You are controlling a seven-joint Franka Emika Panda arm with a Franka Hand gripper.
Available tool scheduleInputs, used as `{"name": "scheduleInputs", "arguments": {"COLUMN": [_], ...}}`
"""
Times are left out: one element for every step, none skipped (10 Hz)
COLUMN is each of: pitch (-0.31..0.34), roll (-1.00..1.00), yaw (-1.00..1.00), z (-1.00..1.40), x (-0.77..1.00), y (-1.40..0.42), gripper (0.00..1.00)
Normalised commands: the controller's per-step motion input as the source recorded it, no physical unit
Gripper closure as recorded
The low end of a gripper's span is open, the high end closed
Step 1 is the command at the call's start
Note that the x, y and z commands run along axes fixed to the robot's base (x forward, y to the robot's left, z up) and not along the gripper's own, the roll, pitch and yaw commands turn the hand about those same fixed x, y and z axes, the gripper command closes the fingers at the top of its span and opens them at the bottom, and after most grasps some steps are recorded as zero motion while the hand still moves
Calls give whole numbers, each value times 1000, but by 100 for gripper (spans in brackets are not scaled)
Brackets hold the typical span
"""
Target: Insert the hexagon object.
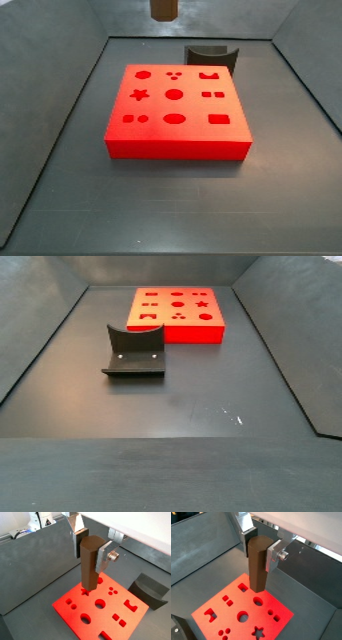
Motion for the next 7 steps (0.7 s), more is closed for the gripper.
{"name": "scheduleInputs", "arguments": {"pitch": [0,3,0,11,6,0,-103], "roll": [-93,-83,-24,0,0,0,-26], "yaw": [9,197,274,323,394,526,643], "z": [0,-46,-97,-89,-83,-154,-417], "x": [0,0,-26,-91,-174,-217,-243], "y": [517,783,834,837,794,680,626], "gripper": [100,100,100,100,100,100,100]}}
